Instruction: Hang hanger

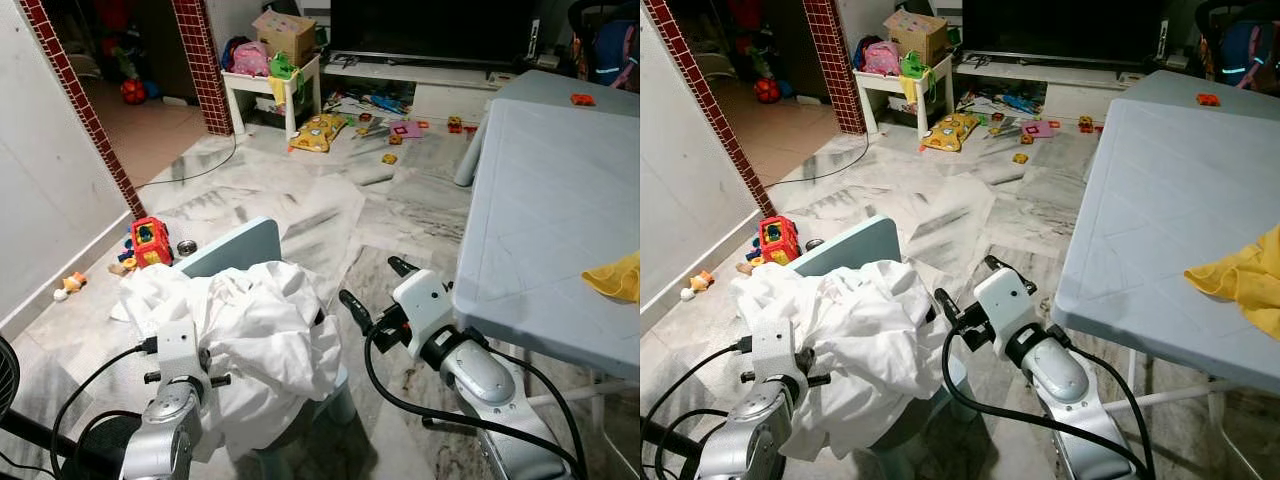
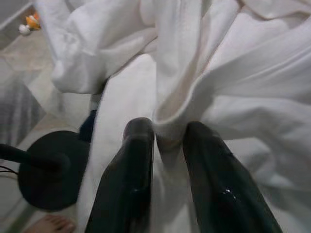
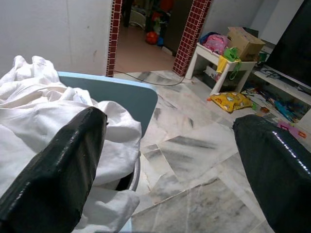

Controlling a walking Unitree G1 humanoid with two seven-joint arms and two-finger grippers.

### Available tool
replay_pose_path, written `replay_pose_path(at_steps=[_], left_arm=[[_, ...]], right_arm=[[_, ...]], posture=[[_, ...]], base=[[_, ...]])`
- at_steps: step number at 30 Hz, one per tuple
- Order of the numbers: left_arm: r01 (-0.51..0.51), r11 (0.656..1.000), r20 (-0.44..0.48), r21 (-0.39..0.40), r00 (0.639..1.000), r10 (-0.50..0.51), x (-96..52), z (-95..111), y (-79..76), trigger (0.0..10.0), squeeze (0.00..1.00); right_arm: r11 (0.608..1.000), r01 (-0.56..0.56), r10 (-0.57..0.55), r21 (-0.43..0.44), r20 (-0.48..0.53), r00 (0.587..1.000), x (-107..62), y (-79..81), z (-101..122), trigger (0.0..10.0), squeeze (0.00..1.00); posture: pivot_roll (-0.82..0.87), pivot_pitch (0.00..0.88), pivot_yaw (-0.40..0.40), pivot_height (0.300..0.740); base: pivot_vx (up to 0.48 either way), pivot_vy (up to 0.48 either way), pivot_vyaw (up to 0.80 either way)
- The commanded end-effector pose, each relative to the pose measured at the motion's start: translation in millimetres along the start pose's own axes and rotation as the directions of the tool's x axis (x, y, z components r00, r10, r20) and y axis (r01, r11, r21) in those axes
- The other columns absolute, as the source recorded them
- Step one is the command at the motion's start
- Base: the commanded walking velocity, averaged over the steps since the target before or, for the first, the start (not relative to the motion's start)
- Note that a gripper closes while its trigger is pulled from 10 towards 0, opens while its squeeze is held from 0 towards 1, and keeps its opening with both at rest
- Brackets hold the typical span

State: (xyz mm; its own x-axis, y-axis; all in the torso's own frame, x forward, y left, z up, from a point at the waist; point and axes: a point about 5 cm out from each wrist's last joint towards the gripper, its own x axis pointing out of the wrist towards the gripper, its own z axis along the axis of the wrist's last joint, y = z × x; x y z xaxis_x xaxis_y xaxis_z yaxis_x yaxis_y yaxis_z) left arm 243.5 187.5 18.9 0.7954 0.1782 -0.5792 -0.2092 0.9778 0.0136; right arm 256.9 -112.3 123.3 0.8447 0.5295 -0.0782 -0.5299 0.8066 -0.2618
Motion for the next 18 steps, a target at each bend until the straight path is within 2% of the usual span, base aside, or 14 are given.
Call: replay_pose_path(at_steps=[1,4,6,7,8,9,11,12,13,15,16,18], left_arm=[[-0.008,0.998,0.038,0.068,0.999,0.005,-2.2,8,2.6,10.0,1.0],[-0.004,0.996,0.045,0.088,0.999,0.0,-2.9,8,1.9,10.0,1.0],[0.065,0.985,0.043,0.159,0.996,-0.073,-10.1,4,-3.8,10.0,1.0],[0.1,0.976,0.039,0.193,0.993,-0.11,-13.9,0,-6.2,10.0,0.9],[0.1,0.976,0.039,0.193,0.993,-0.11,-13.9,0,-6.2,10.0,0.9],[0.127,0.967,0.039,0.221,0.99,-0.139,-16.8,-2,-7.5,10.0,0.79],[0.139,0.956,0.048,0.259,0.987,-0.156,-19.1,-4,-7.7,10.0,0.81],[0.149,0.932,0.091,0.329,0.978,-0.188,-21.0,1,-10.5,10.0,0.83],[0.155,0.923,0.11,0.351,0.973,-0.205,-22.1,4,-13.1,10.0,0.83],[0.175,0.914,0.133,0.366,0.962,-0.238,-23.6,9,-18.8,10.0,0.82],[0.205,0.897,0.155,0.392,0.946,-0.284,-26.4,13,-25.9,10.0,0.82],[0.209,0.892,0.165,0.401,0.941,-0.295,-28.0,16,-28.1,10.0,0.83]], right_arm=[[1.0,-0.015,0.015,0.006,0.0,1.0,0.6,2.2,-1,10.0,0.0],[1.0,-0.015,0.015,0.006,0.0,1.0,0.6,2.1,-1,10.0,0.0],[1.0,-0.017,0.017,0.005,0.001,1.0,1.1,2.1,0,10.0,0.0],[1.0,-0.018,0.018,0.005,0.001,1.0,1.3,2.0,0,10.0,0.0],[1.0,-0.018,0.018,0.005,0.001,1.0,1.3,2.0,0,10.0,0.0],[1.0,-0.019,0.019,0.004,0.001,1.0,1.6,2.0,0,10.0,0.0],[1.0,-0.021,0.021,0.005,0.002,1.0,2.2,2.3,0,10.0,0.0],[1.0,-0.024,0.024,0.005,0.004,1.0,2.9,3.1,0,10.0,0.0],[1.0,-0.027,0.027,0.005,0.005,1.0,3.2,3.5,0,10.0,0.0],[1.0,-0.031,0.031,0.004,0.007,1.0,3.7,3.8,1,10.0,0.0],[0.999,-0.035,0.035,0.001,0.007,0.999,4.1,3.7,1,10.0,0.0],[0.999,-0.035,0.035,0.001,0.007,0.999,4.1,3.5,1,10.0,0.0]], posture=[[-0.28,0.0,0.047,0.74],[-0.28,0.0,0.047,0.74],[-0.28,0.0,0.045,0.74],[-0.27,0.0,0.045,0.74],[-0.27,0.0,0.045,0.74],[-0.27,0.0,0.045,0.74],[-0.27,0.0,0.044,0.74],[-0.27,0.0,0.042,0.74],[-0.27,0.0,0.041,0.74],[-0.27,0.0,0.041,0.74],[-0.27,0.0,0.04,0.74],[-0.27,0.0,0.04,0.74]], base=[[0.0,0.0,0.0],[0.0,0.0,0.0],[0.0,0.0,0.0],[0.0,0.0,0.0],[0.0,0.0,0.0],[0.0,0.0,0.0],[0.0,0.0,0.0],[0.0,0.0,0.0],[0.0,0.0,0.0],[0.0,0.0,0.0],[0.0,0.0,0.0],[0.0,0.0,0.0]])
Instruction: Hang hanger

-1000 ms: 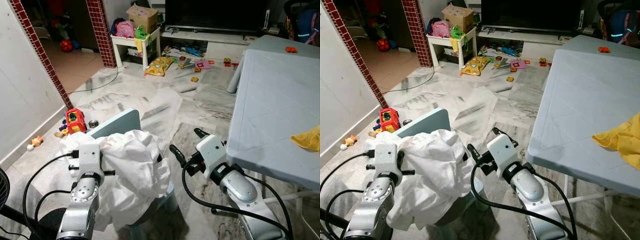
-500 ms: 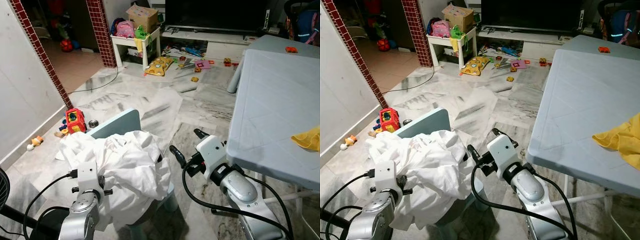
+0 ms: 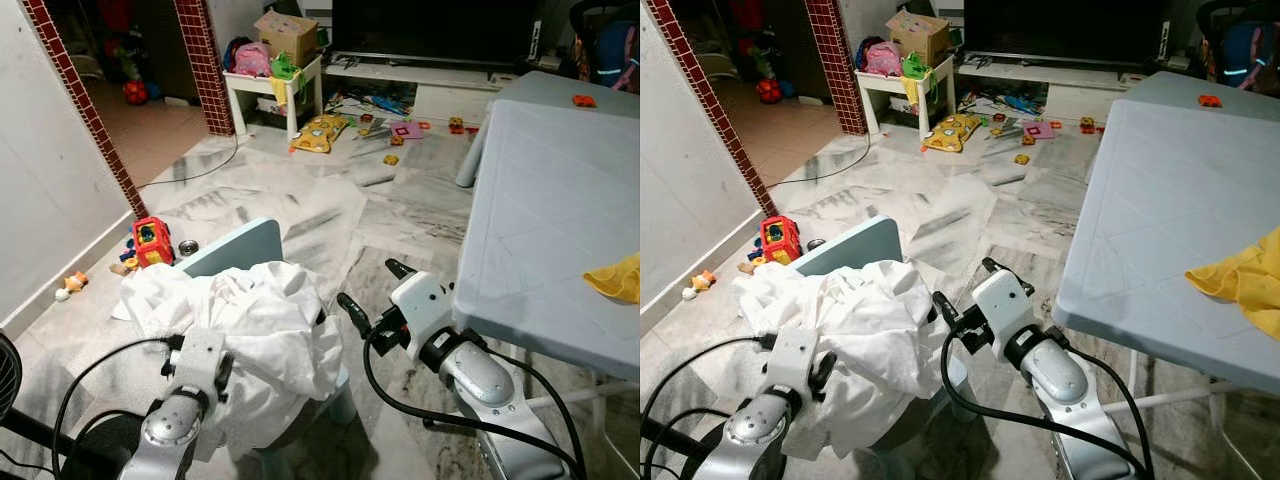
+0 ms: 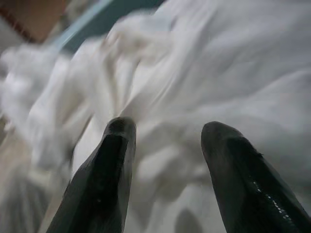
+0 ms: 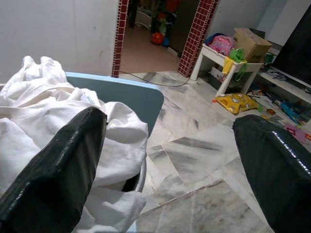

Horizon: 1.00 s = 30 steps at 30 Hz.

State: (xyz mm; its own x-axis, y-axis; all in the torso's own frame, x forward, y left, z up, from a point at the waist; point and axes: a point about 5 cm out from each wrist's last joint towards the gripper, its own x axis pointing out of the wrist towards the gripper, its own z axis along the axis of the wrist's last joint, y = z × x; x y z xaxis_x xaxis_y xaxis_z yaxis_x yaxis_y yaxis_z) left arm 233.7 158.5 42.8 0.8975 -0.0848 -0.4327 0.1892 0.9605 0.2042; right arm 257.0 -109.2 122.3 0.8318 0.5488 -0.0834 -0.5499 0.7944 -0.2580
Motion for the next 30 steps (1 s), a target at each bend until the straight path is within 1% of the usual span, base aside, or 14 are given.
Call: replay_pose_path(at_steps=[1,7,8,9,11,15,16,18,22,24,25,26,28,30], left_arm=[[0.014,1.0,0.03,0.018,0.999,-0.015,-0.1,7,-1.0,10.0,0.83],[0.041,0.979,0.08,-0.199,0.997,-0.025,10.2,24,-9.9,10.0,0.9],[0.038,0.978,0.079,-0.205,0.997,-0.022,11.0,25,-9.8,10.0,0.9],[0.029,0.957,0.083,-0.29,0.997,-0.005,18.1,29,-10.3,10.0,0.9],[0.015,0.929,0.076,-0.37,0.997,0.014,24.7,32,-11.1,10.0,0.89],[-0.004,0.891,0.059,-0.454,0.998,0.034,36.5,36,-15.0,10.0,0.93],[-0.006,0.865,0.041,-0.501,0.999,0.031,40.3,36,-17.7,10.0,1.0],[-0.007,0.837,0.027,-0.547,0.999,0.026,43.7,37,-20.8,10.0,1.0],[-0.013,0.815,0.01,-0.58,1.0,0.022,47.6,36,-24.1,10.0,0.97],[-0.017,0.797,-0.009,-0.604,1.0,0.014,50.1,33,-27.4,10.0,0.84],[-0.016,0.796,-0.012,-0.605,1.0,0.011,50.3,33,-28.1,10.0,0.84],[0.002,0.805,-0.009,-0.594,1.0,-0.009,50.9,33,-31.6,10.0,0.65],[0.025,0.807,-0.002,-0.59,0.999,-0.033,51.7,34,-35.7,10.0,0.05],[0.053,0.796,0.014,-0.603,0.998,-0.057,52.7,37,-39.4,10.0,0.0]], right_arm=[[1.0,-0.011,0.011,-0.001,0.006,1.0,2.3,0.7,1,10.0,0.0],[1.0,-0.015,0.015,-0.006,0.009,1.0,2.9,1.5,2,10.0,0.0],[1.0,-0.016,0.016,-0.006,0.009,1.0,3.0,1.7,2,10.0,0.0],[1.0,-0.018,0.018,-0.009,0.011,1.0,3.2,1.8,2,10.0,0.0],[1.0,-0.019,0.019,-0.01,0.013,1.0,3.1,1.6,3,10.0,0.0],[1.0,-0.018,0.018,-0.011,0.013,1.0,2.1,1.0,3,10.0,0.0],[1.0,-0.019,0.019,-0.012,0.013,1.0,1.7,1.0,3,10.0,0.0],[1.0,-0.018,0.018,-0.013,0.013,1.0,1.2,0.8,3,10.0,0.0],[1.0,-0.015,0.015,-0.012,0.013,1.0,0.5,0.5,3,10.0,0.0],[1.0,-0.015,0.015,-0.012,0.012,1.0,0.4,0.9,3,10.0,0.0],[1.0,-0.015,0.015,-0.012,0.013,1.0,0.3,1.1,3,10.0,0.0],[1.0,-0.015,0.015,-0.012,0.012,1.0,0.3,1.3,3,10.0,0.0],[1.0,-0.016,0.016,-0.012,0.012,1.0,0.5,1.7,3,10.0,0.0],[1.0,-0.018,0.018,-0.011,0.013,1.0,0.6,2.4,3,10.0,0.0]], posture=[[-0.27,0.0,0.04,0.74],[-0.27,0.0,0.037,0.74],[-0.27,0.0,0.037,0.74],[-0.28,0.0,0.037,0.74],[-0.28,0.0,0.036,0.74],[-0.29,0.0,0.037,0.74],[-0.3,0.0,0.039,0.74],[-0.3,0.0,0.04,0.74],[-0.3,0.0,0.042,0.74],[-0.3,0.0,0.044,0.74],[-0.3,0.0,0.045,0.74],[-0.3,0.0,0.044,0.74],[-0.3,0.0,0.043,0.74],[-0.3,0.0,0.044,0.74]], base=[[0.0,0.0,0.0],[0.0,0.0,0.0],[0.0,0.0,0.0],[0.0,0.0,0.0],[0.0,0.0,0.0],[0.0,0.0,0.0],[0.0,0.0,0.0],[0.0,0.0,0.0],[0.0,0.0,0.0],[0.0,0.0,0.0],[0.0,0.0,0.0],[0.0,0.0,0.0],[0.0,0.0,0.0],[0.0,0.0,0.0]])
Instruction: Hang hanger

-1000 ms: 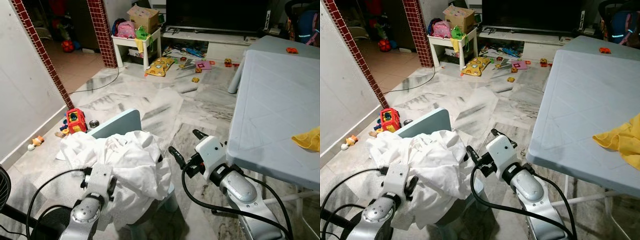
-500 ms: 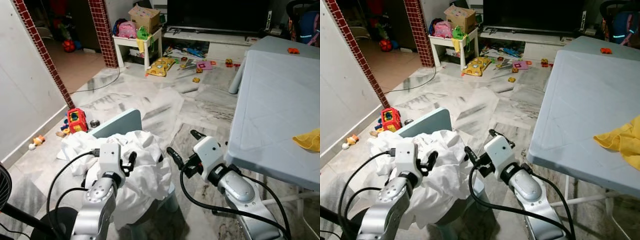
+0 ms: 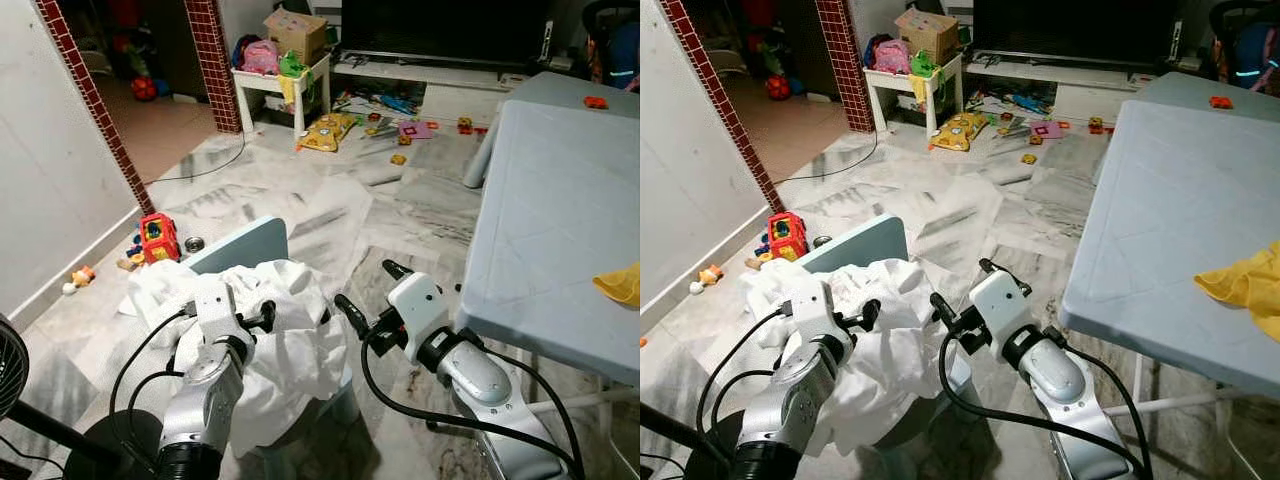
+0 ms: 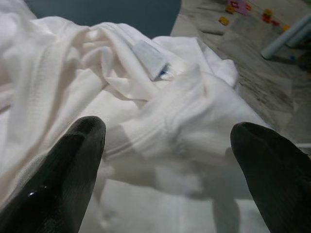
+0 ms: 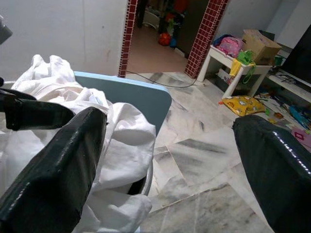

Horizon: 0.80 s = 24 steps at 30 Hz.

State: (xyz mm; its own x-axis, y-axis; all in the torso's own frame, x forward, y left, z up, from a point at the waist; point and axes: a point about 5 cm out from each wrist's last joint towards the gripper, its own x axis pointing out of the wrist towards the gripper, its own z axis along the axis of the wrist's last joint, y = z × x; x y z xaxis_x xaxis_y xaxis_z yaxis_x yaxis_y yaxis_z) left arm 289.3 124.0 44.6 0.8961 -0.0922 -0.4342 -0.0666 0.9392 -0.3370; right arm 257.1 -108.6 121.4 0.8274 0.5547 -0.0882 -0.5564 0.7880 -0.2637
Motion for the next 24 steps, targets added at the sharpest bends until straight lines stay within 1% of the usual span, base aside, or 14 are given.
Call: replay_pose_path(at_steps=[1,3,5,9,13,15,16,18,19,20,21,22,23,24], left_arm=[[0.052,0.997,-0.015,-0.048,0.998,-0.053,1.2,-7,-17.1,10.0,0.0],[0.059,0.997,-0.015,-0.049,0.998,-0.06,2.6,-7,-18.9,10.0,0.0],[0.061,0.996,-0.027,-0.071,0.998,-0.063,5.3,-8,-21.2,10.0,0.0],[0.092,0.989,-0.027,-0.112,0.995,-0.096,7.0,-5,-31.6,10.0,0.0],[0.098,0.986,-0.046,-0.138,0.993,-0.105,7.1,-8,-34.1,10.0,0.0],[0.086,0.981,-0.061,-0.176,0.993,-0.098,6.3,-12,-33.2,10.0,0.0],[0.086,0.981,-0.059,-0.174,0.993,-0.097,6.0,-12,-32.6,10.0,0.0],[0.094,0.988,-0.026,-0.126,0.995,-0.098,2.4,-5,-27.5,10.0,0.0],[0.094,0.988,-0.026,-0.126,0.995,-0.098,2.4,-5,-27.5,10.0,0.0],[0.101,0.992,-0.002,-0.082,0.995,-0.101,-0.7,0,-23.7,10.0,0.0],[0.107,0.994,0.023,-0.011,0.994,-0.107,-4.8,5,-19.5,10.0,0.0],[0.109,0.994,0.033,0.019,0.993,-0.11,-7.1,8,-16.9,10.0,0.0],[0.105,0.993,0.047,0.046,0.993,-0.107,-13.6,13,-10.3,10.0,0.0],[0.104,0.993,0.051,0.048,0.993,-0.106,-15.9,15,-7.8,10.0,0.0]], right_arm=[[1.0,-0.01,0.01,-0.005,0.016,1.0,0.2,1.9,4,10.0,0.0],[1.0,-0.011,0.011,-0.004,0.016,1.0,0.7,2.3,4,10.0,0.0],[1.0,-0.012,0.012,-0.003,0.017,1.0,1.1,2.6,4,10.0,0.0],[1.0,-0.013,0.013,-0.002,0.018,1.0,1.2,3.3,4,10.0,0.0],[1.0,-0.013,0.013,-0.001,0.016,1.0,1.0,3.8,4,10.0,0.0],[1.0,-0.014,0.014,0.001,0.017,1.0,0.9,5.3,4,10.0,0.0],[1.0,-0.014,0.014,0.002,0.017,1.0,0.9,5.5,4,10.0,0.0],[1.0,-0.015,0.015,0.003,0.016,1.0,0.1,6.0,4,10.0,0.0],[1.0,-0.015,0.015,0.003,0.016,1.0,0.1,6.0,4,10.0,0.0],[1.0,-0.015,0.015,0.003,0.015,1.0,-0.2,5.9,3,10.0,0.0],[1.0,-0.014,0.014,0.004,0.015,1.0,-0.3,5.3,3,10.0,0.0],[1.0,-0.014,0.014,0.004,0.015,1.0,0.1,5.4,3,10.0,0.0],[1.0,-0.014,0.014,0.005,0.015,1.0,1.1,4.1,3,10.0,0.0],[1.0,-0.014,0.014,0.006,0.015,1.0,1.7,3.9,3,10.0,0.0]], posture=[[-0.3,0.0,0.044,0.74],[-0.3,0.0,0.044,0.74],[-0.3,0.0,0.045,0.74],[-0.31,0.0,0.049,0.74],[-0.31,0.0,0.053,0.74],[-0.31,0.0,0.056,0.74],[-0.31,0.0,0.056,0.74],[-0.31,0.0,0.057,0.74],[-0.31,0.0,0.057,0.74],[-0.3,0.0,0.055,0.74],[-0.3,0.0,0.055,0.74],[-0.28,0.0,0.052,0.74],[-0.27,0.0,0.05,0.74],[-0.27,0.0,0.048,0.74]], base=[[0.0,0.0,0.0],[0.0,0.0,0.0],[0.0,0.0,0.0],[0.0,0.0,0.0],[0.0,0.0,0.0],[0.0,0.0,0.0],[0.0,0.0,0.0],[0.0,0.0,0.0],[0.0,0.0,0.0],[0.0,0.0,0.0],[0.0,0.0,0.0],[0.0,0.0,0.0],[0.0,0.0,0.0],[0.0,0.0,0.0]])
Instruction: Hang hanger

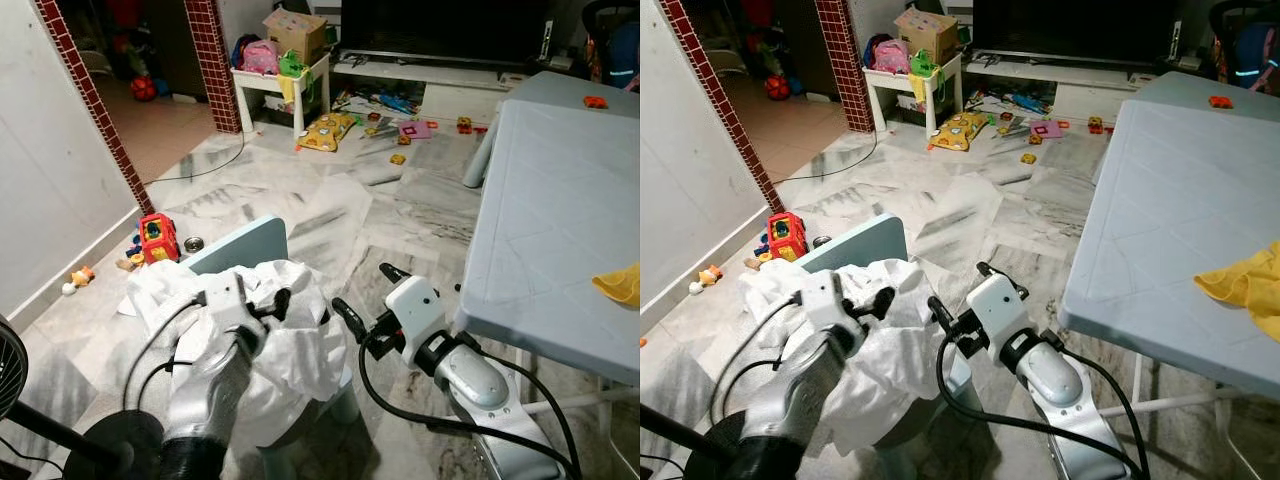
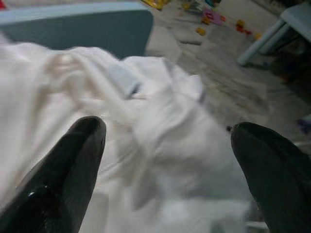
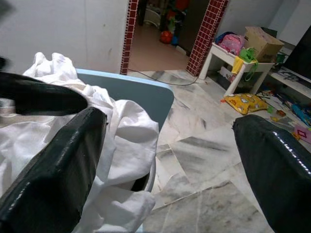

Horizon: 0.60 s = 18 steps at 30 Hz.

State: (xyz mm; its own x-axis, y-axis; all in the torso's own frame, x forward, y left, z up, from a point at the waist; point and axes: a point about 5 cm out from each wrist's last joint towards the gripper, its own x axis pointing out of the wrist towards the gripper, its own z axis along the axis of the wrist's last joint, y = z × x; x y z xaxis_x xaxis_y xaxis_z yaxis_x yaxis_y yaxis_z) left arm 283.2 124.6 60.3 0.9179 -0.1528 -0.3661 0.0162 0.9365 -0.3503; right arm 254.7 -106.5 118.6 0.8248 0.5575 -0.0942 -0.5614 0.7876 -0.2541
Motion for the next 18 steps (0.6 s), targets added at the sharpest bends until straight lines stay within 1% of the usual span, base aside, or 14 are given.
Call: replay_pose_path(at_steps=[1,2,3,6,7,8,10,13,15,17,18], left_arm=[[0.024,0.999,0.006,0.021,1.0,-0.024,-4.3,5,-2.4,10.0,0.0],[0.024,0.999,0.006,0.021,1.0,-0.024,-4.3,5,-2.4,10.0,0.0],[0.016,1.0,0.011,0.011,1.0,-0.016,-7.2,7,0.9,10.0,0.0],[0.0,0.998,0.023,-0.067,1.0,0.001,-15.9,12,5.8,10.0,0.0],[-0.006,0.995,0.03,-0.104,1.0,0.009,-18.8,12,3.8,10.0,0.0],[-0.01,0.993,0.032,-0.118,0.999,0.014,-19.3,11,2.9,10.0,0.0],[-0.022,0.986,0.034,-0.168,0.999,0.028,-19.4,7,0.6,10.0,0.0],[-0.033,0.976,0.036,-0.214,0.998,0.041,-19.2,5,0.0,10.0,0.0],[-0.055,0.953,0.03,-0.299,0.997,0.067,-16.9,3,-2.4,10.0,0.0],[-0.047,0.943,0.031,-0.329,0.998,0.06,-14.8,3,-6.4,10.0,0.0],[-0.027,0.942,0.022,-0.334,0.999,0.037,-11.4,1,-12.6,10.0,0.0]], right_arm=[[1.0,-0.008,0.008,-0.004,0.02,1.0,2.6,0.2,5,10.0,0.0],[1.0,-0.008,0.008,-0.004,0.02,1.0,2.6,0.2,5,10.0,0.0],[1.0,-0.01,0.01,-0.002,0.022,1.0,4.1,-0.1,5,10.0,0.0],[0.999,-0.041,0.041,-0.001,0.036,0.999,11.4,1.6,6,10.0,0.0],[0.998,-0.068,0.068,-0.005,0.042,0.997,15.0,3.7,8,10.0,0.0],[0.997,-0.081,0.082,-0.01,0.043,0.996,16.3,4.7,9,10.0,0.0],[0.994,-0.108,0.109,-0.022,0.044,0.993,18.4,5.8,10,10.0,0.0],[0.992,-0.123,0.124,-0.028,0.048,0.991,20.4,6.3,12,10.0,0.0],[0.991,-0.132,0.133,-0.031,0.049,0.99,21.5,4.6,13,10.0,0.0],[0.99,-0.139,0.141,-0.033,0.049,0.989,22.4,4.3,13,10.0,0.0],[0.988,-0.15,0.152,-0.036,0.053,0.987,23.7,6.0,14,10.0,0.0]], posture=[[-0.27,0.0,0.048,0.74],[-0.27,0.0,0.048,0.74],[-0.25,0.0,0.041,0.74],[-0.21,0.0,0.015,0.74],[-0.2,0.0,0.001,0.74],[-0.2,0.0,-0.007,0.74],[-0.2,0.0,-0.023,0.74],[-0.19,0.0,-0.047,0.74],[-0.19,0.0,-0.056,0.74],[-0.19,0.0,-0.061,0.74],[-0.2,0.0,-0.059,0.74]], base=[[0.0,0.0,0.0],[0.0,0.0,0.0],[0.0,0.0,0.0],[0.0,0.0,0.0],[0.0,0.0,0.0],[0.0,0.0,0.0],[0.0,0.0,0.0],[0.0,0.0,0.0],[0.0,0.0,0.0],[0.0,0.0,0.0],[0.0,0.0,0.0]])
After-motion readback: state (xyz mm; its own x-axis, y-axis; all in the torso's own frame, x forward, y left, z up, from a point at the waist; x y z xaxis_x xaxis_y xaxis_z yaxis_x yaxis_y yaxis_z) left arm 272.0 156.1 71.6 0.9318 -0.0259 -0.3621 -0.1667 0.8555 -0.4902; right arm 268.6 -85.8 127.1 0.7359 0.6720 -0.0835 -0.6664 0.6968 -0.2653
